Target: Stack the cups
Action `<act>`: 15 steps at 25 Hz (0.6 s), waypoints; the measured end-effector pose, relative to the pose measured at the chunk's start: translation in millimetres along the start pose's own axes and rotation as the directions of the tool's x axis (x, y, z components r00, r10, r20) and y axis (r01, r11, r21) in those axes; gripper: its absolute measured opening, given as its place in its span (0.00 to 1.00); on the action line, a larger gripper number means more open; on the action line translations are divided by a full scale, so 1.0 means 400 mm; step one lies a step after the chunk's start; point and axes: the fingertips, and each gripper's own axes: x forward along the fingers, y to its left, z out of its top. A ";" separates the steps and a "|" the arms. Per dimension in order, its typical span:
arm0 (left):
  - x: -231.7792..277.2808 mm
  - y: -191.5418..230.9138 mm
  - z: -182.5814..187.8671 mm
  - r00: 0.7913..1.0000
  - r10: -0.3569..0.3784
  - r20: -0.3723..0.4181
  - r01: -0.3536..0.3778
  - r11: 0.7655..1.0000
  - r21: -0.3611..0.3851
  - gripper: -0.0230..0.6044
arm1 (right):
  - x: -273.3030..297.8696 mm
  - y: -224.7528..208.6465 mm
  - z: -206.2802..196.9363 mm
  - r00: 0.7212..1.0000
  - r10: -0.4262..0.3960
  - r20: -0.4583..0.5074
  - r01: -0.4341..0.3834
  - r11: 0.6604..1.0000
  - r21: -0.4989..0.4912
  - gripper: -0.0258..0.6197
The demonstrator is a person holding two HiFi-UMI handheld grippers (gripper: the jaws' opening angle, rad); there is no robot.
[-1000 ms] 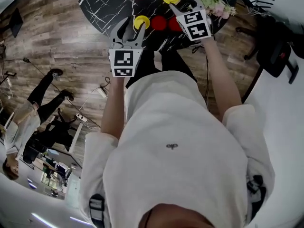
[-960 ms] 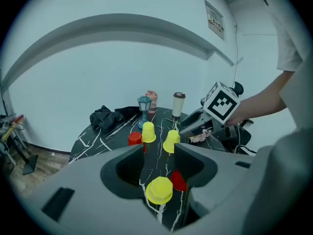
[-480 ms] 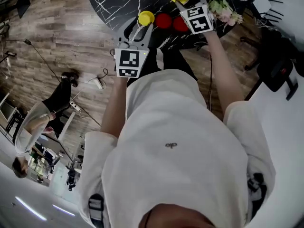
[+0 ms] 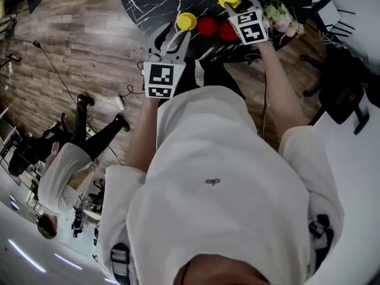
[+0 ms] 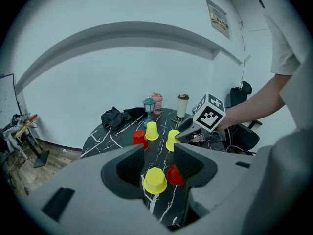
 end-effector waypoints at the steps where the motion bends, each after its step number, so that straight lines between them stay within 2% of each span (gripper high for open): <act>1: -0.004 0.000 0.000 1.000 0.002 0.002 -0.002 1.000 0.000 0.34 | -0.006 0.001 0.003 1.000 0.000 0.004 0.000 1.000 -0.003 0.35; 9: -0.021 0.008 0.018 1.000 -0.007 0.029 0.006 1.000 0.015 0.34 | -0.081 0.017 0.043 0.998 -0.011 0.060 0.012 1.000 -0.005 0.35; 15: -0.009 0.015 0.040 0.997 -0.061 0.047 0.059 0.997 0.044 0.34 | -0.165 0.019 0.078 0.993 -0.062 0.103 0.060 0.998 0.021 0.35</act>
